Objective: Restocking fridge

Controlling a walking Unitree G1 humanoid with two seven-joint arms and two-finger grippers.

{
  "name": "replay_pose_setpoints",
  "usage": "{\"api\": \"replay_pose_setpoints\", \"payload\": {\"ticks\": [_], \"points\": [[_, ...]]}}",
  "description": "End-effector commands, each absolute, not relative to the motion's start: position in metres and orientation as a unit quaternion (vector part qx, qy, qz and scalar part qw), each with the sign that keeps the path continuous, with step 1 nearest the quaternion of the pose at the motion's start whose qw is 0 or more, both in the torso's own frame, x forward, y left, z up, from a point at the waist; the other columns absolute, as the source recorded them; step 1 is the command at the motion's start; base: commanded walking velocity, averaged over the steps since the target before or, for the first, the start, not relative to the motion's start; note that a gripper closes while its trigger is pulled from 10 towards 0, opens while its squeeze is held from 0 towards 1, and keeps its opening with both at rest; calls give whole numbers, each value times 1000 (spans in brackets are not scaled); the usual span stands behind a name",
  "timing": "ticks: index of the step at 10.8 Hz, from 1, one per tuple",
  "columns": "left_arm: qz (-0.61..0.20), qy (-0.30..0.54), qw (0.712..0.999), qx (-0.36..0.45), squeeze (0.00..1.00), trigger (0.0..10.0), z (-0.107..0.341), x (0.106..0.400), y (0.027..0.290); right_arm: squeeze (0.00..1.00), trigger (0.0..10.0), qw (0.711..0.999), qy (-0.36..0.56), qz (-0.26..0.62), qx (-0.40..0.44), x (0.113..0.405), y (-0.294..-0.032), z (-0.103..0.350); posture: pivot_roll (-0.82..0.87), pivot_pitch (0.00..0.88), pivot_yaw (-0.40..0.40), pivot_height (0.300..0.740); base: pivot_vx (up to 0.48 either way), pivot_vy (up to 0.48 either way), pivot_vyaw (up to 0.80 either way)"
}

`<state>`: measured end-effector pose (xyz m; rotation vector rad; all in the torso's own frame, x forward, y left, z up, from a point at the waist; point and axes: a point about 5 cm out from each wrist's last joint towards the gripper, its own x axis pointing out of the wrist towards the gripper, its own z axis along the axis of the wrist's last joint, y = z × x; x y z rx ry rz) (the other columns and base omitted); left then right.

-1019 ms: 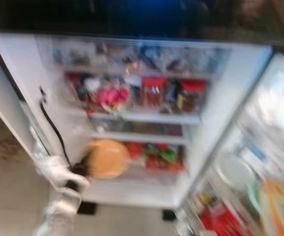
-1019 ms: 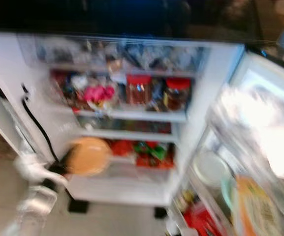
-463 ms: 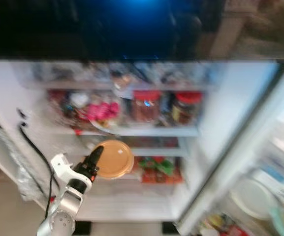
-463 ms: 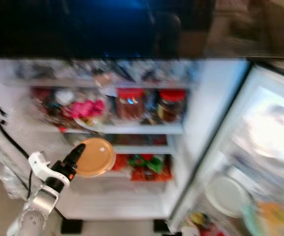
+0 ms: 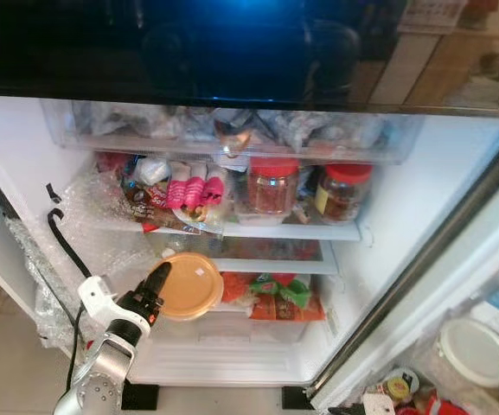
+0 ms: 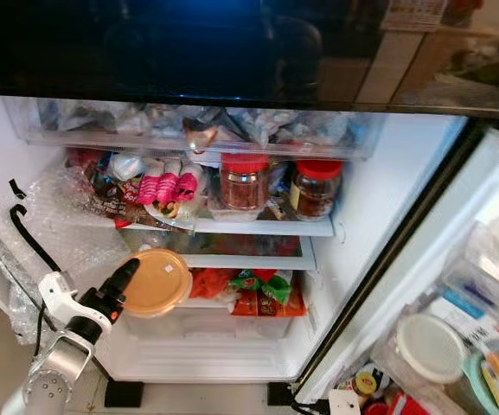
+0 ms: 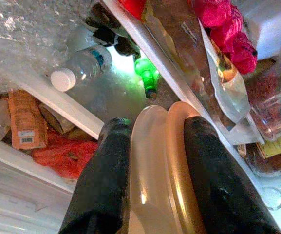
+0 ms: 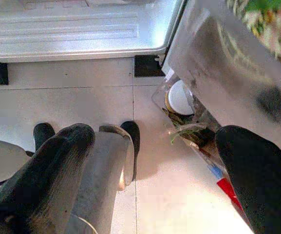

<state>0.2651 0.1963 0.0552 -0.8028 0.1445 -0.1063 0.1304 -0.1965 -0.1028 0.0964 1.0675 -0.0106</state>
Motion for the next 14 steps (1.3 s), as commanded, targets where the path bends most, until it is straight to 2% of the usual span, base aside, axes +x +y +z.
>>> {"api": "replay_pose_setpoints", "payload": {"ticks": [1, 14], "points": [[-63, 67, 919, -384, 0, 10000, 57, 269, 192, 0, 10000, 862, 506, -13, 44, 131, -201, -102, -81, 13, -73, 740, 0, 0, 0], [-69, 58, 918, -387, 0, 10000, 58, 275, 188, 0, 10000, 862, 505, -21, 37, 130, -202, -102, -82, 31, -74, 740, 0, 0, 0]]}}
